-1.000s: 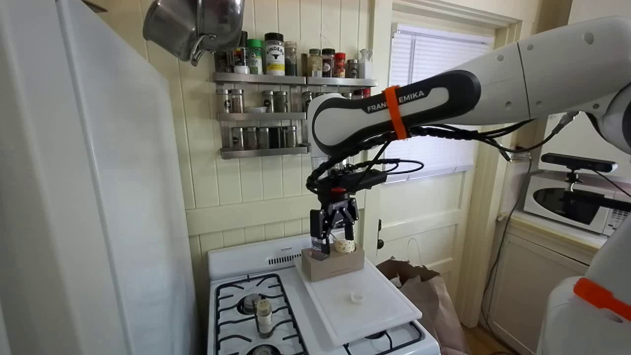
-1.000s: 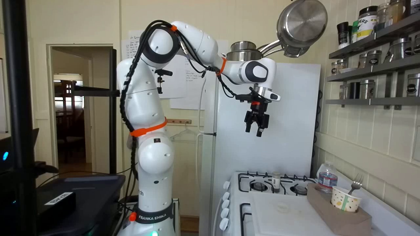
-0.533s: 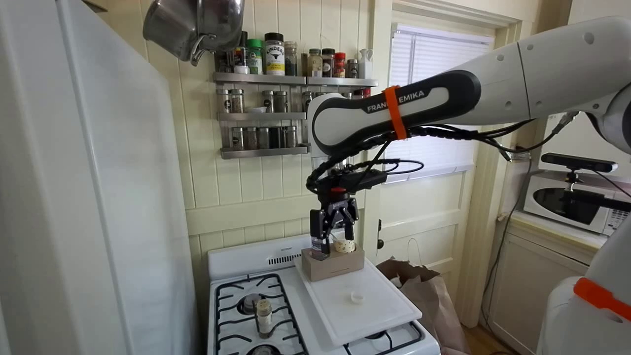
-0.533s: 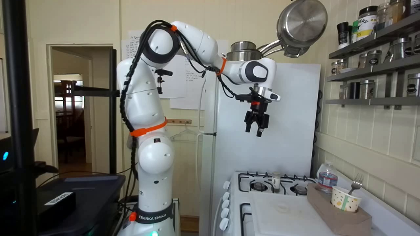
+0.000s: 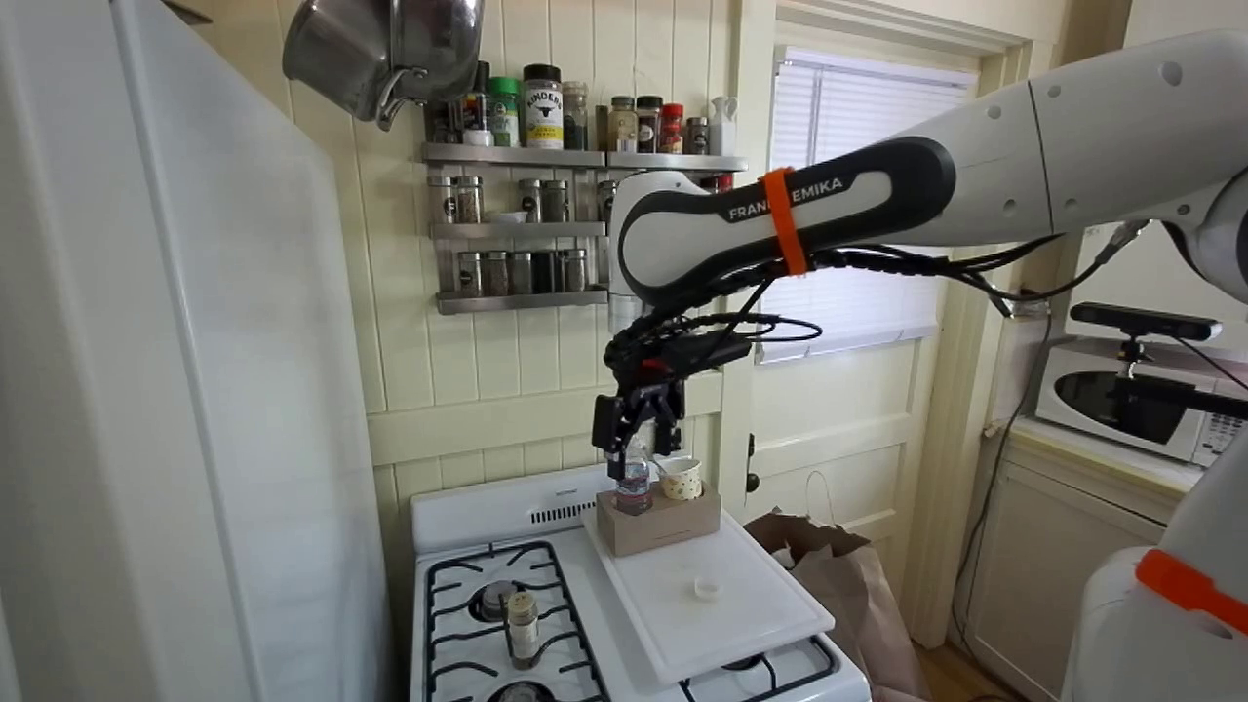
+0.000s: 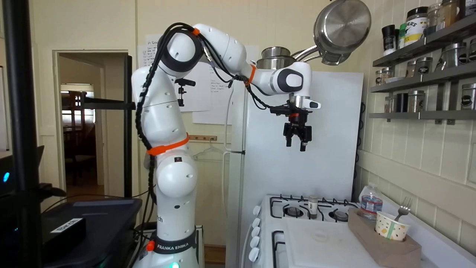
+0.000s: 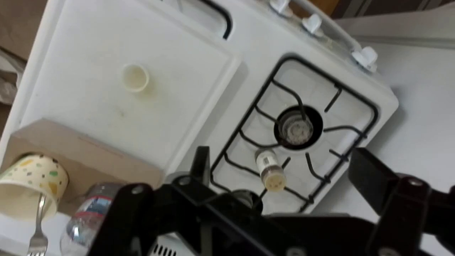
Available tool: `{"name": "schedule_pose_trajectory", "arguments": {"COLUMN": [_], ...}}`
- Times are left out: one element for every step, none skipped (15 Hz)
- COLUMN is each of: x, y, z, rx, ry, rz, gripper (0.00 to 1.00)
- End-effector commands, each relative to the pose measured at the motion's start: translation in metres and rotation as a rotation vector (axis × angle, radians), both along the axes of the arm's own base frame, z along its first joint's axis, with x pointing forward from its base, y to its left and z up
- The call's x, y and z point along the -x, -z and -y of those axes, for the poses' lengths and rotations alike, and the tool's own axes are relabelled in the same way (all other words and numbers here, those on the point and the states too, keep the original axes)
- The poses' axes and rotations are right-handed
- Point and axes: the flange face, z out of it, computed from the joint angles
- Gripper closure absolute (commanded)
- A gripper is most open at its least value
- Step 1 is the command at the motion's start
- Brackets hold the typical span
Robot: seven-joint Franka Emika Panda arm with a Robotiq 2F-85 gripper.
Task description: Pick up the bottle from the shelf and put it on the kitchen board
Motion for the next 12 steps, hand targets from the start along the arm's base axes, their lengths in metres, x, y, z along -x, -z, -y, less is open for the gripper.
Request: {"name": "schedule_pose_trajectory", "arguments": {"x": [-0.008, -0.013, -0.019, -0.025, -0.032, -0.039, -0.049, -0.056, -0.063, -0.049, -0.053, -0.054], "y": [-0.03, -0.037, -0.044, -0.05, -0.057, -0.064, -0.071, -0.078, -0.085, -0.079, -0.08, -0.079], "z": [0.005, 0.008, 0.012, 0.016, 0.022, 0.029, 0.038, 0.045, 0.051, 0.042, 0.047, 0.049], "rx": [0.02, 0.043, 0.083, 0.126, 0.169, 0.207, 0.237, 0.253, 0.25, 0.225, 0.228, 0.228], "ry": [-0.058, -0.077, -0.098, -0.118, -0.135, -0.145, -0.144, -0.132, -0.082, -0.112, -0.105, -0.104], "rz": [0.195, 0.247, 0.29, 0.331, 0.369, 0.416, 0.474, 0.537, 0.601, 0.529, 0.545, 0.543], "gripper": [0.0, 0.0, 0.0, 0.0, 0.0, 0.0, 0.0, 0.0, 0.0, 0.0, 0.0, 0.0]}}
